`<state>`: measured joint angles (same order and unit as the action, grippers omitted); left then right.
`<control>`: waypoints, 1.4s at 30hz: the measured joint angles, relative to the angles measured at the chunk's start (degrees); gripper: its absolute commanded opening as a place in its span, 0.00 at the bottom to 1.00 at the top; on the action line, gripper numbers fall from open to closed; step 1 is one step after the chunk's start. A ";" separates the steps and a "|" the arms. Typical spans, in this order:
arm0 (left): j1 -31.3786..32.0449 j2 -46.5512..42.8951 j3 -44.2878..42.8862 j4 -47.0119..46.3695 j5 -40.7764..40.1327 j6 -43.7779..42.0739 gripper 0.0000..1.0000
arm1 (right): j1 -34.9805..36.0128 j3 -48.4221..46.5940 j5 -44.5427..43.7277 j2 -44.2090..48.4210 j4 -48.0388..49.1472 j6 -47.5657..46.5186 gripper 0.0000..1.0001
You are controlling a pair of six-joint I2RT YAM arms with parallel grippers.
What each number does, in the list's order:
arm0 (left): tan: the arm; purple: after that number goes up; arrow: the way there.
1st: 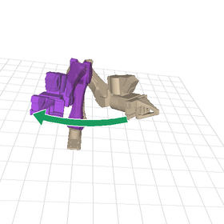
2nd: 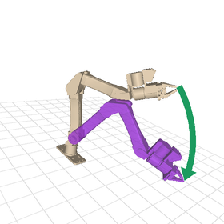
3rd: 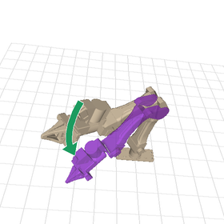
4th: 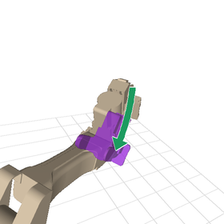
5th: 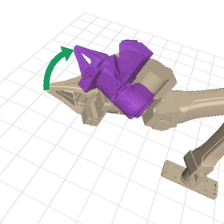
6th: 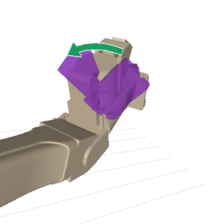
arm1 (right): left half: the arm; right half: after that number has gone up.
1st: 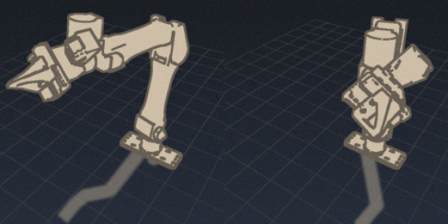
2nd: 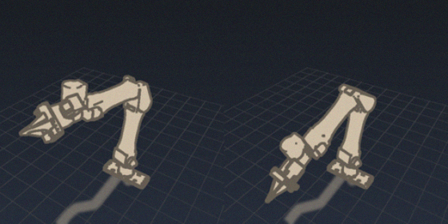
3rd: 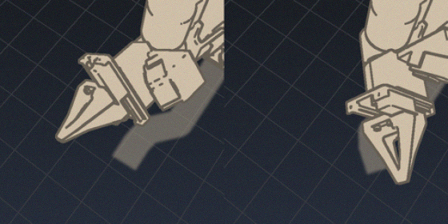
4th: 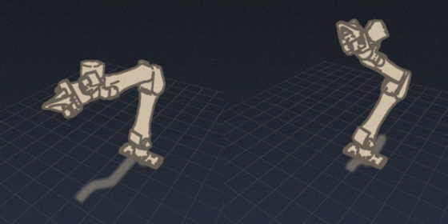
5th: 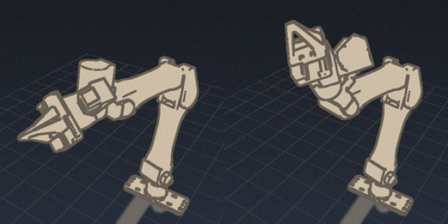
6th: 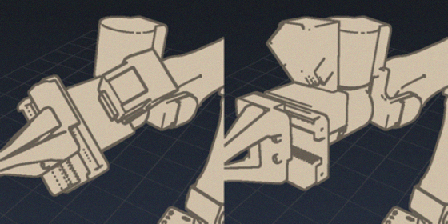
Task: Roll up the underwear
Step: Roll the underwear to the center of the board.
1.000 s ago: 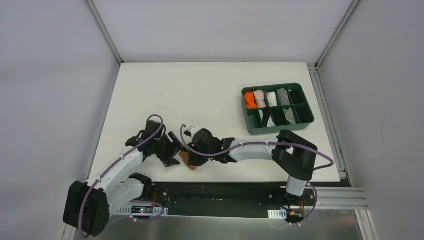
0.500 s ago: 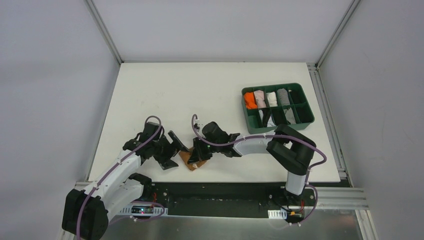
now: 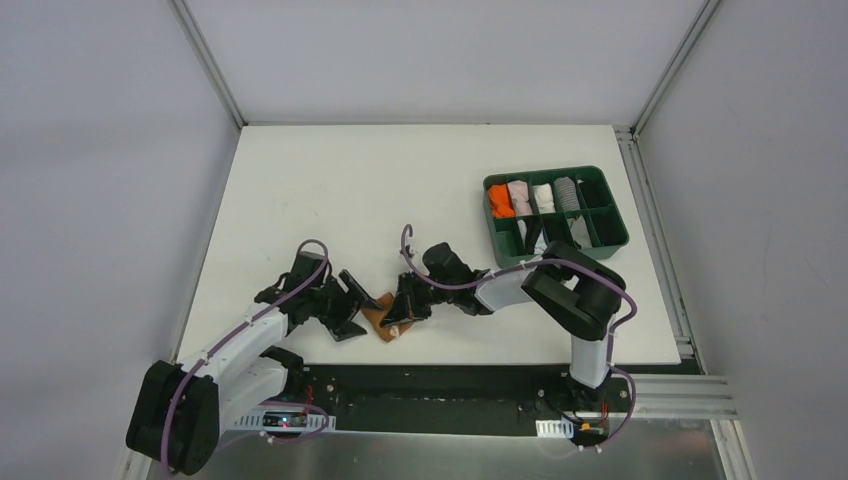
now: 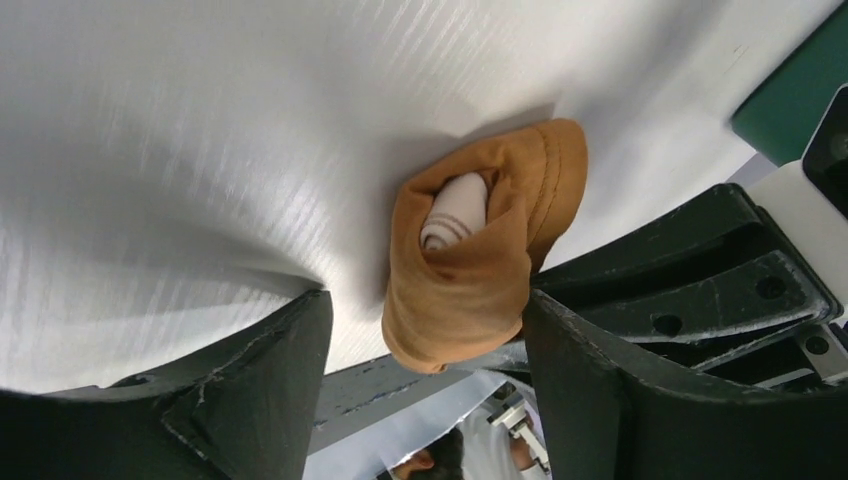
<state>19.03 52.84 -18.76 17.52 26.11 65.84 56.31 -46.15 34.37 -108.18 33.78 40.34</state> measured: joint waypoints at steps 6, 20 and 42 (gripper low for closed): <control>0.00 4.22 -0.17 -4.00 0.28 0.70 0.02 | -0.15 0.66 1.11 -0.46 1.46 1.38 0.31; 0.00 8.72 -2.64 -3.98 2.43 -0.33 0.00 | 5.81 1.36 -18.32 18.78 -21.38 -10.56 0.58; 0.00 9.22 -4.24 -0.70 2.38 -1.36 0.00 | 31.82 -19.78 -65.40 6.14 -42.18 -40.44 0.58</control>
<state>19.03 62.06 -23.00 16.82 28.49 64.49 88.14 -65.93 -31.03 -102.04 -8.40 -0.10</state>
